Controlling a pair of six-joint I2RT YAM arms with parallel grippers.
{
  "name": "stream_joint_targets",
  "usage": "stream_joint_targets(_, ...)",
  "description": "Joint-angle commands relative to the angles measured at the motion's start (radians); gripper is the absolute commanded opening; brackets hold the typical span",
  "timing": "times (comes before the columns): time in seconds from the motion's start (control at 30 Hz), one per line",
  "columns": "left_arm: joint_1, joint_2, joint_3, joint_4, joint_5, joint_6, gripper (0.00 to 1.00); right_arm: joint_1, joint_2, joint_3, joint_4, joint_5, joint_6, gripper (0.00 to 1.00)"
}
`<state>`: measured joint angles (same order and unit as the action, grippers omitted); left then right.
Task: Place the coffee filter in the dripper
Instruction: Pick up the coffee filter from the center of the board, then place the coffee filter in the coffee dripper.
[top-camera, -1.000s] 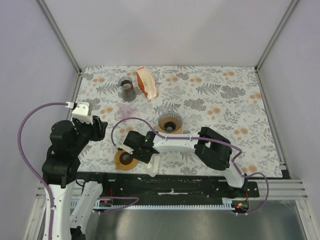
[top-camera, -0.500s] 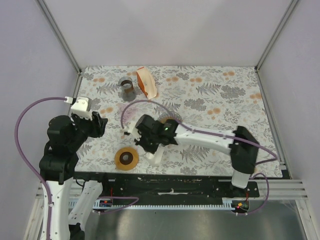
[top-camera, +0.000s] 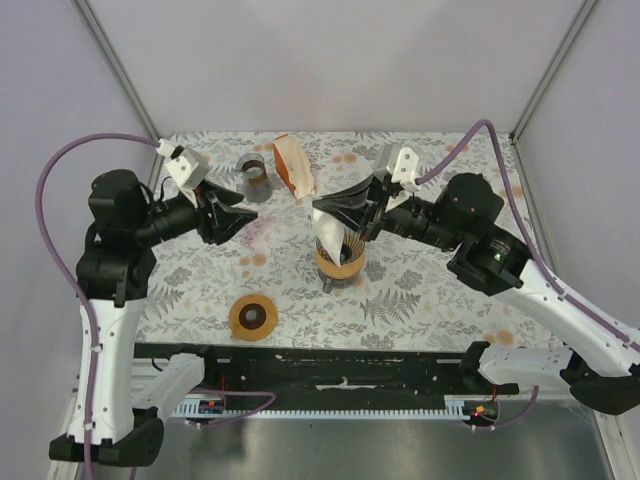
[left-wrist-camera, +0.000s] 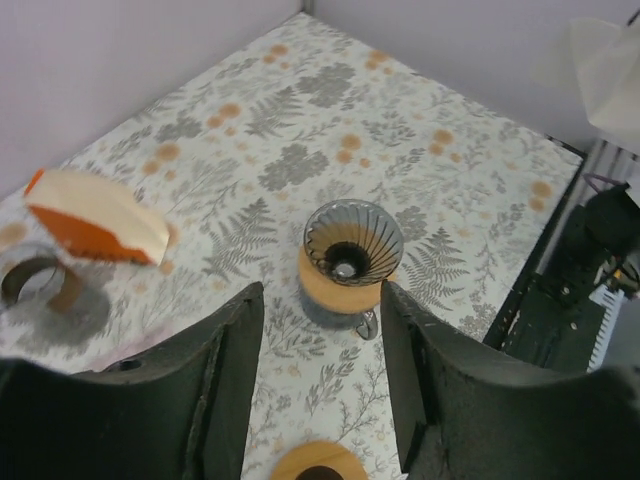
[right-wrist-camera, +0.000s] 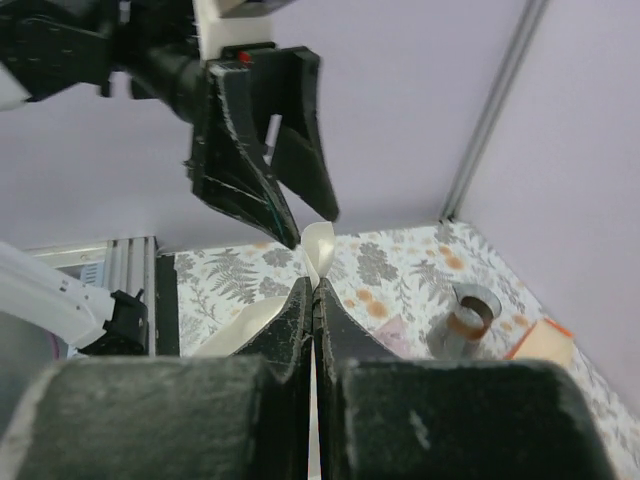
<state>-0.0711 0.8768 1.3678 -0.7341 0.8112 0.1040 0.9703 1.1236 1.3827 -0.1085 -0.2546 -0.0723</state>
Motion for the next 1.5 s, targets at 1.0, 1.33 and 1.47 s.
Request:
stream_joint_targets(1.0,-0.506,0.323,0.345,-0.096,0.077,0.617,0.66,-0.301,0.126,0.206,0.142,-0.952,0.041,0.0)
stream_joint_targets(1.33,-0.576,0.309,0.356,-0.099,0.108,0.671,0.7,-0.3,0.191,0.214,0.426,-1.144,0.301,0.0)
stream_joint_targets(1.47,-0.63,0.329,0.375,-0.097,0.095,0.694,0.72,-0.294,0.217,0.211,0.523,-1.144,0.385,0.0)
